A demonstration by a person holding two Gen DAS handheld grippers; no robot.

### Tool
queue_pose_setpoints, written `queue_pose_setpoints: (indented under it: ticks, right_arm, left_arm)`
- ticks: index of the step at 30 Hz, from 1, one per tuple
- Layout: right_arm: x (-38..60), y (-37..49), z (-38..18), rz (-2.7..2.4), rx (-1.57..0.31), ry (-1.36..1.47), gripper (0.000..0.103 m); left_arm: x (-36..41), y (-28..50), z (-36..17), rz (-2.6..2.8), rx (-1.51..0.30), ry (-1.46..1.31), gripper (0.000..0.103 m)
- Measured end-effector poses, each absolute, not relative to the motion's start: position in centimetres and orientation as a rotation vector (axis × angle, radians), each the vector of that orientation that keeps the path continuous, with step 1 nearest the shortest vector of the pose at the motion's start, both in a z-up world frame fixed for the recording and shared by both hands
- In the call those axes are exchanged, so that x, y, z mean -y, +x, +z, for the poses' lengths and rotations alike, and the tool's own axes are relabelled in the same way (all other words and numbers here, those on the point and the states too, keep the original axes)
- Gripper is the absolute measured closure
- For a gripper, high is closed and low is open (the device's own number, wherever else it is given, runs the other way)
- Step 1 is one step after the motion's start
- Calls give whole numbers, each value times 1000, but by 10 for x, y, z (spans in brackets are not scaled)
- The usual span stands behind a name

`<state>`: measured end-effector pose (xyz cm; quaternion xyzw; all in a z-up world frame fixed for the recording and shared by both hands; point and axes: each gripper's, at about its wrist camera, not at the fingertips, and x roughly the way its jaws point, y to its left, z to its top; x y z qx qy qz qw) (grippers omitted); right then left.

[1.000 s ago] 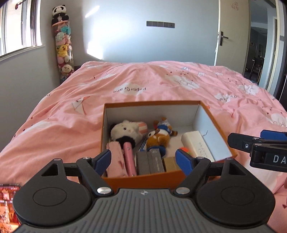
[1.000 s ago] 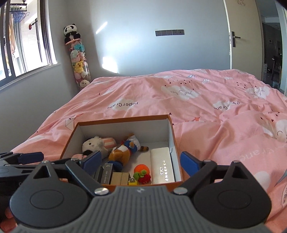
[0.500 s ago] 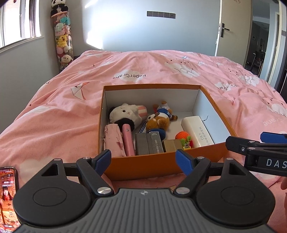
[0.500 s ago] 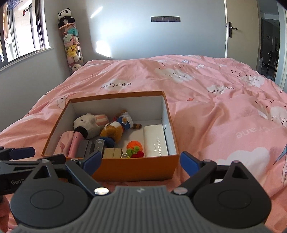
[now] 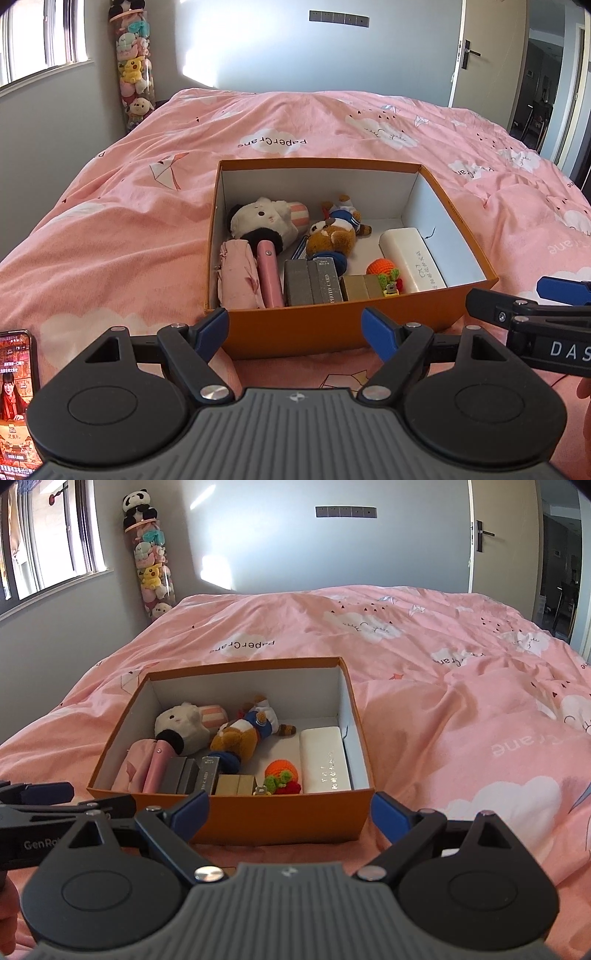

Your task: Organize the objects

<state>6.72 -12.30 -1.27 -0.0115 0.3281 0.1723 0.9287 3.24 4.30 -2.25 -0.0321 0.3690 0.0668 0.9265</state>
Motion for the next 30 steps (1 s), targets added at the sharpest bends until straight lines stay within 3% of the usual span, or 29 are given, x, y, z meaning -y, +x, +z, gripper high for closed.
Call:
queue_pose_setpoints:
  ticks: [30]
  right_arm:
    - [124, 68, -13, 348, -692, -12, 8]
  left_arm:
    - [-44, 34, -24, 134, -776, -63, 10]
